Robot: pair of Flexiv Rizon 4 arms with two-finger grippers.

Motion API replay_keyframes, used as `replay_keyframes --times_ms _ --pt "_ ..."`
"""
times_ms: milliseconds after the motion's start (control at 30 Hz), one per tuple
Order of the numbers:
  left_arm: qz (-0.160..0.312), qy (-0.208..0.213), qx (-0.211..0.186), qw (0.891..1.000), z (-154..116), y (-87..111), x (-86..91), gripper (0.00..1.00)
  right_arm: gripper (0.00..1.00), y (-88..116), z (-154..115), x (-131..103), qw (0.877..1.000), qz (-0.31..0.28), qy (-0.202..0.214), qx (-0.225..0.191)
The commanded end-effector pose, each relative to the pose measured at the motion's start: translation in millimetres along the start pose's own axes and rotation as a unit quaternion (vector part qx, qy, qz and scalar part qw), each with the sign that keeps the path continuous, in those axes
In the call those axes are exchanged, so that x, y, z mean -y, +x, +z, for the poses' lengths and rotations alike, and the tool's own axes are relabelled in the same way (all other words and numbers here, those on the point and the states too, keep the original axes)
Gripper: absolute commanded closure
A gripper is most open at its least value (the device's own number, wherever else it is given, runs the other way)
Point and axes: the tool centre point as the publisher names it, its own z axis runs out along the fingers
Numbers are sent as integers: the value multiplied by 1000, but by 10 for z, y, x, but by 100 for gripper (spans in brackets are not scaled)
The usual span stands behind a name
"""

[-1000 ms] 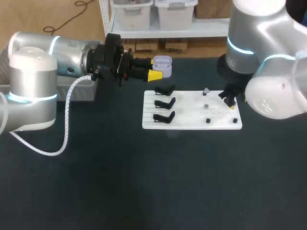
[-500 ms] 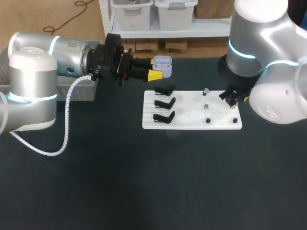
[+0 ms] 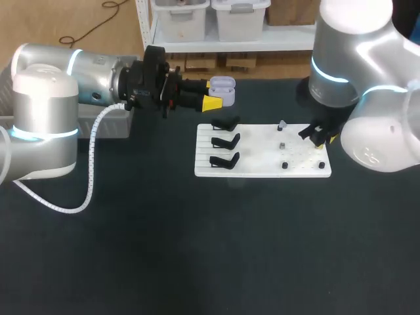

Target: Pick up each earbud case from the left stands, insert the matching earbuds, close the lid, and place the case in the box.

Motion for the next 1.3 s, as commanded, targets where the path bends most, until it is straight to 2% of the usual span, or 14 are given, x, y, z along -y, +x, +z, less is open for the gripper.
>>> replay_keyframes --times_ms 33,300,467,633,833,1300 --pt "1 -1 1 1000 3 8 2 100 100 7 -5 0 1000 0 0 0" --pt "1 -1 1 1000 3 8 2 100 100 24 -232 36 1000 14 5 1" --pt "1 -1 1 1000 3 8 2 100 100 13 -506 58 999 50 2 -16" --pt "1 -1 1 1000 3 8 2 100 100 -22 -767 32 994 104 -25 -34" --pt "1 -1 1 1000 3 8 2 100 100 -60 -992 -93 989 141 -12 -40" --pt "1 -1 1 1000 3 8 2 100 100 -61 -1016 -113 988 148 -5 -37"
